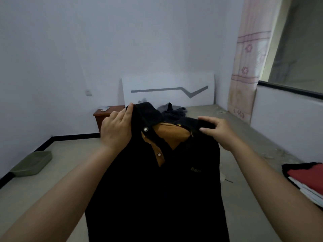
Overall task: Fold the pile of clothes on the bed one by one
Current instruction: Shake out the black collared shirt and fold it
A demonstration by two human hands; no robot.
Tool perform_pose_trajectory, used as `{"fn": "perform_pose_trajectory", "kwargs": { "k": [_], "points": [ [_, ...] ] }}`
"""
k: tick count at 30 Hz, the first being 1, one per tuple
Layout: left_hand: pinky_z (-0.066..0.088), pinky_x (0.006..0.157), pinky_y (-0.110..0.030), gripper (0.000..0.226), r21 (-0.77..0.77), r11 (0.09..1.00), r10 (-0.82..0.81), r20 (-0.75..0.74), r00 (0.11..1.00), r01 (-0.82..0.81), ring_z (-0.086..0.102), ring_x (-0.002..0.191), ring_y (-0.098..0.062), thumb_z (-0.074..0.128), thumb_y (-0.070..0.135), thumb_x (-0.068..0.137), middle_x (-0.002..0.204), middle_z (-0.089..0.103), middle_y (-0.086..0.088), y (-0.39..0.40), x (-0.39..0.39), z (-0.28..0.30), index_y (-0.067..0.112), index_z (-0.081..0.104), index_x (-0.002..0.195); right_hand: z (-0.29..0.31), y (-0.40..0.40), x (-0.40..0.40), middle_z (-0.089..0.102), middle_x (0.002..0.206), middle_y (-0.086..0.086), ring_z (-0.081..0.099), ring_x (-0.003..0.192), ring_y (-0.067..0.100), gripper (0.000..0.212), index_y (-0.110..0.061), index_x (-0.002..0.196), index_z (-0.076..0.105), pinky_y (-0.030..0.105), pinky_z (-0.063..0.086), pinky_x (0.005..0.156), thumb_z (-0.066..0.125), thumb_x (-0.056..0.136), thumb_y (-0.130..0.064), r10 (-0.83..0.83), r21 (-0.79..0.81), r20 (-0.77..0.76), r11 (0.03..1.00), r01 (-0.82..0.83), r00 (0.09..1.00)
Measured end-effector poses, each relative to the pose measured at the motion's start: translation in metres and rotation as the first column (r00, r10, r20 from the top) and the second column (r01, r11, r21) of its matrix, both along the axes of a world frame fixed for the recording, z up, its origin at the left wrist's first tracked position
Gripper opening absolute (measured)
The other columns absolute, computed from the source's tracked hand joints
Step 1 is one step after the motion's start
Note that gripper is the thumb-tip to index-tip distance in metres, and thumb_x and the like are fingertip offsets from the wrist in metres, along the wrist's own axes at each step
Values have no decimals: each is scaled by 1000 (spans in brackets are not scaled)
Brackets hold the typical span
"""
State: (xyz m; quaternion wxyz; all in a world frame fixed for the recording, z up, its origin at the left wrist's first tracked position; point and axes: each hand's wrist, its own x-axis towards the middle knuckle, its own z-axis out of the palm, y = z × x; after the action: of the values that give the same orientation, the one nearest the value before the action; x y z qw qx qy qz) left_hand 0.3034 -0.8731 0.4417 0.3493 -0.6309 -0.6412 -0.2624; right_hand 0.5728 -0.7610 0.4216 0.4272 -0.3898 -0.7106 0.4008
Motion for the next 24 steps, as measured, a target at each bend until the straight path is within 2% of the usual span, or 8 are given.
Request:
{"fn": "perform_pose_trajectory", "kwargs": {
  "k": [3,7,9,13,16,19,22,24],
  "points": [
    [47,46,-36,48,-17,999,43,13,999,-43,64,63,-36,33,12,77,94,69,-22,-10,-10,2,-11,59,110,2,-2,6,58,123,6,54,114,21,47,-17,125,54,37,42,101,52,85,7,16,98,86,995,-24,996],
    [49,55,-40,53,-50,996,81,46,996,-78,64,76,-38,32,25,84,104,67,-22,-11,-18,5,-7,55,119,6,-3,-6,56,126,13,57,108,28,43,-31,119,53,31,47,95,41,93,2,80,49,16,996,-81,997],
    [45,73,-42,60,-95,988,133,84,988,-125,57,99,-37,29,35,87,126,57,-16,-6,-23,7,1,40,135,12,-1,-14,57,124,16,56,109,37,42,-26,118,55,42,44,99,35,94,2,54,-23,-71,998,-56,996],
    [30,88,-38,64,-137,968,222,96,970,-208,37,121,-29,35,42,94,148,34,-4,4,-32,7,14,12,146,26,-4,-29,56,127,6,50,120,21,36,-14,125,55,23,35,96,46,91,-7,-95,174,-19,980,97,995],
    [24,89,-37,70,-163,960,253,166,953,-226,29,126,-27,35,46,92,152,24,-3,0,-28,6,17,3,147,26,-19,-37,58,122,14,55,110,28,58,-7,131,48,28,40,87,67,81,-30,-367,565,133,791,234,921],
    [19,87,-35,76,-157,957,269,162,949,-244,25,125,-25,23,61,89,154,17,-1,-13,-23,-1,19,-2,146,22,-39,-37,59,118,21,60,97,36,80,-2,132,43,43,50,76,73,70,-41,-486,702,244,685,193,839],
    [22,81,-36,99,-112,972,224,164,961,-208,30,113,-26,-11,75,73,150,26,-6,-39,-11,-5,12,11,145,18,-59,-25,66,103,26,67,67,37,79,9,117,56,40,56,49,70,65,-49,-552,847,127,493,200,824],
    [35,74,-41,102,-69,988,145,138,980,-136,32,100,-27,-10,72,78,139,43,-16,-55,-3,-5,0,30,139,19,-72,-18,68,96,25,68,58,33,80,10,108,61,33,53,41,56,68,-58,-580,908,50,366,205,813]
  ]
}}
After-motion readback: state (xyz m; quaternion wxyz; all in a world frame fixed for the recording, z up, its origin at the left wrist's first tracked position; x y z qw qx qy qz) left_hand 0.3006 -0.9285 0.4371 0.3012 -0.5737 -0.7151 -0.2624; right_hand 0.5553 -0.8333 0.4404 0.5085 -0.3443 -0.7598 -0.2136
